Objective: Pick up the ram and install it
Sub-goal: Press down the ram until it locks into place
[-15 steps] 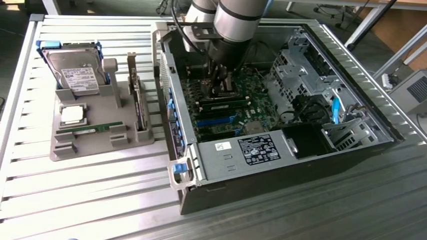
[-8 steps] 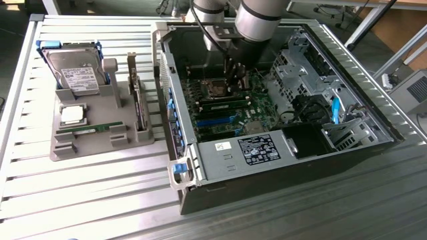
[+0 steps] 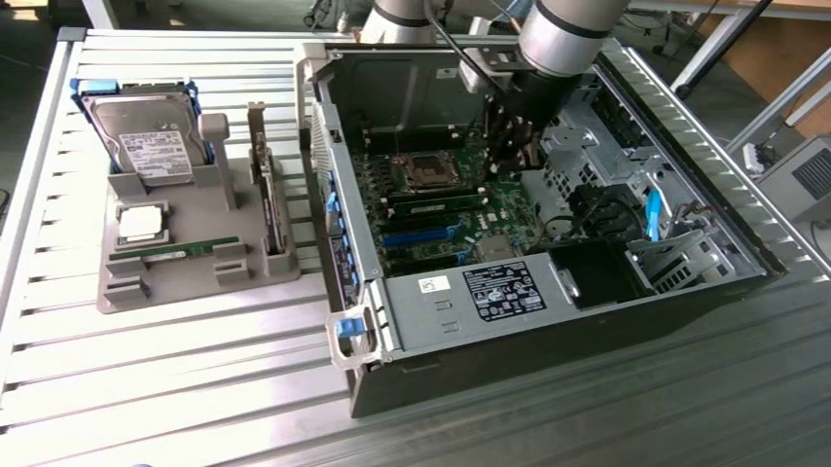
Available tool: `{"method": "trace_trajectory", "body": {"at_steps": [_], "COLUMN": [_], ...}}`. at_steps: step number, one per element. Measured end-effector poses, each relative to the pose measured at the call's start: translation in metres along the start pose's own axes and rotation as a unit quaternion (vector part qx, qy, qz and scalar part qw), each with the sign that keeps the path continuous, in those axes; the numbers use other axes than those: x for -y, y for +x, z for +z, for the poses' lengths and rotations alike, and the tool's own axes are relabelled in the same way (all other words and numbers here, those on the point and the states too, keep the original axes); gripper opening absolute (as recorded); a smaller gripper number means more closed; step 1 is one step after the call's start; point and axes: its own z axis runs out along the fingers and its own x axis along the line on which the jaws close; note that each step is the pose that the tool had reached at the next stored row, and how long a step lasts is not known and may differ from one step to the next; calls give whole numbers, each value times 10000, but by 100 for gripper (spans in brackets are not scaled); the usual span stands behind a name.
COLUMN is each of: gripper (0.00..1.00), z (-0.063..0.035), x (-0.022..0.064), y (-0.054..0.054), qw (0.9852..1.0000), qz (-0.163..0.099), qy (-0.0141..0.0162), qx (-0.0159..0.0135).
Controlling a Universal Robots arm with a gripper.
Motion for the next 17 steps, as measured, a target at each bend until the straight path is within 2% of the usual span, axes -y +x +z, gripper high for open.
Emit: {"method": "trace_trajectory", "body": {"at_steps": [4, 7, 17], "gripper": [9, 9, 9], "z": [-126, -234, -241], "x": [135, 155, 155], "y": [-4, -6, -6], "qw": [10000, 10000, 10000], "qz": [0, -1, -1], "qy": [0, 1, 0], "qx": [1, 18, 19]}}
